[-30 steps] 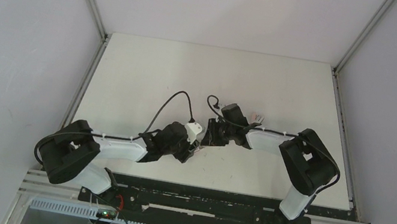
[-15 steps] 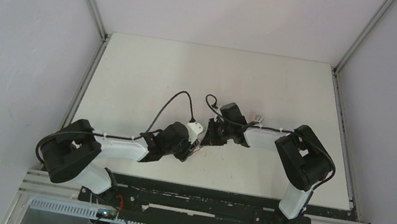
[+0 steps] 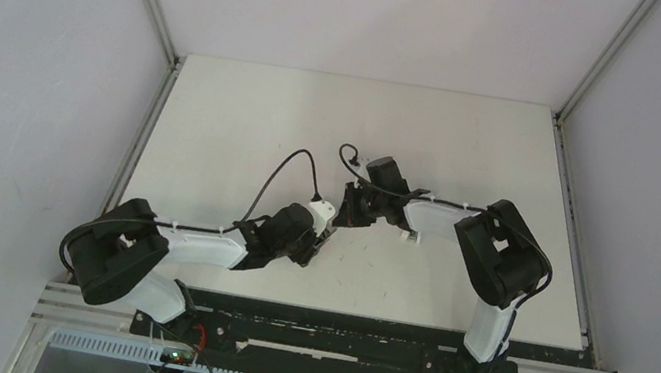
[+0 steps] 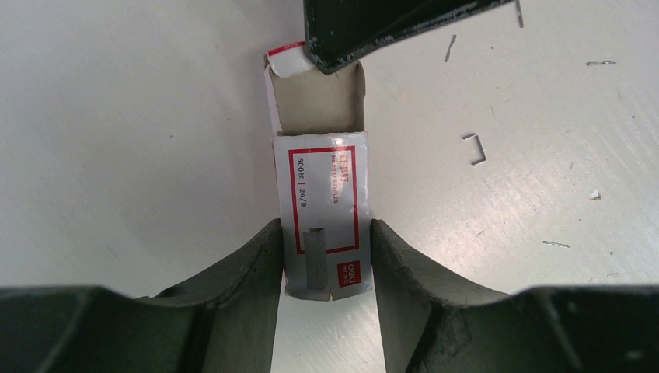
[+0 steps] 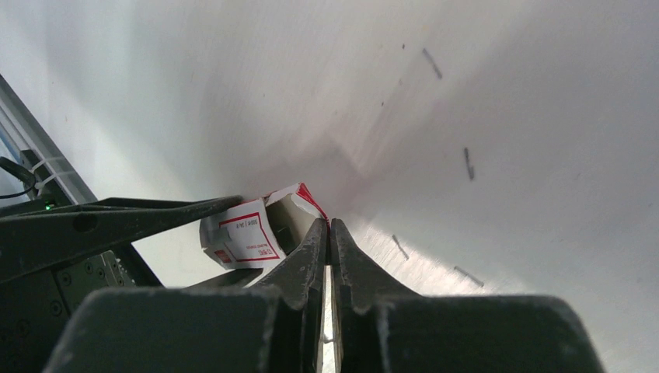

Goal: Load the staples into the stapler

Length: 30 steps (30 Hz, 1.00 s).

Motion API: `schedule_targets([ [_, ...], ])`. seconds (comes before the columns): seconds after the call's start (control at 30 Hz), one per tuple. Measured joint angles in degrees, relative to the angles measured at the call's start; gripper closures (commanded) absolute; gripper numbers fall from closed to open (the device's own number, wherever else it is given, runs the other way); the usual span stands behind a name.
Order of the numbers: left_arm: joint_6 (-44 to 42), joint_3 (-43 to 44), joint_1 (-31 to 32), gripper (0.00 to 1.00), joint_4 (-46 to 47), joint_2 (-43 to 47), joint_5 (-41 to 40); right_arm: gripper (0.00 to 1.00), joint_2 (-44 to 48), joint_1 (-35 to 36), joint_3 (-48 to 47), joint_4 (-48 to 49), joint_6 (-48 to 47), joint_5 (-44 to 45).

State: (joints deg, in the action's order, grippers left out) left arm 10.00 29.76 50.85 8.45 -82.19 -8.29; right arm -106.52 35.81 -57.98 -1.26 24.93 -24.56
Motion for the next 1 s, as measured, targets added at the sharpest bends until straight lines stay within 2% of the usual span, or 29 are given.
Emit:
schedule_targets([
  [0.67,3.65,0.0,0.02,0.53,-1.79,0.66,-3.45,1.0,-1.73,-5.2,-3.8,-3.1,-2.71,2.4],
  [0.97,7.56,-2.29,0.02,0.52,-3.87,4.17,-5.77,1.0,-1.77,-8.92,-4.66,-3.52,-2.73,4.2],
  [1.0,8.11,-2.78,0.02,0.52,-4.07,4.76,-6.23,0.94,-1.84,-9.18,-4.94,-3.74,-2.73,4.37],
])
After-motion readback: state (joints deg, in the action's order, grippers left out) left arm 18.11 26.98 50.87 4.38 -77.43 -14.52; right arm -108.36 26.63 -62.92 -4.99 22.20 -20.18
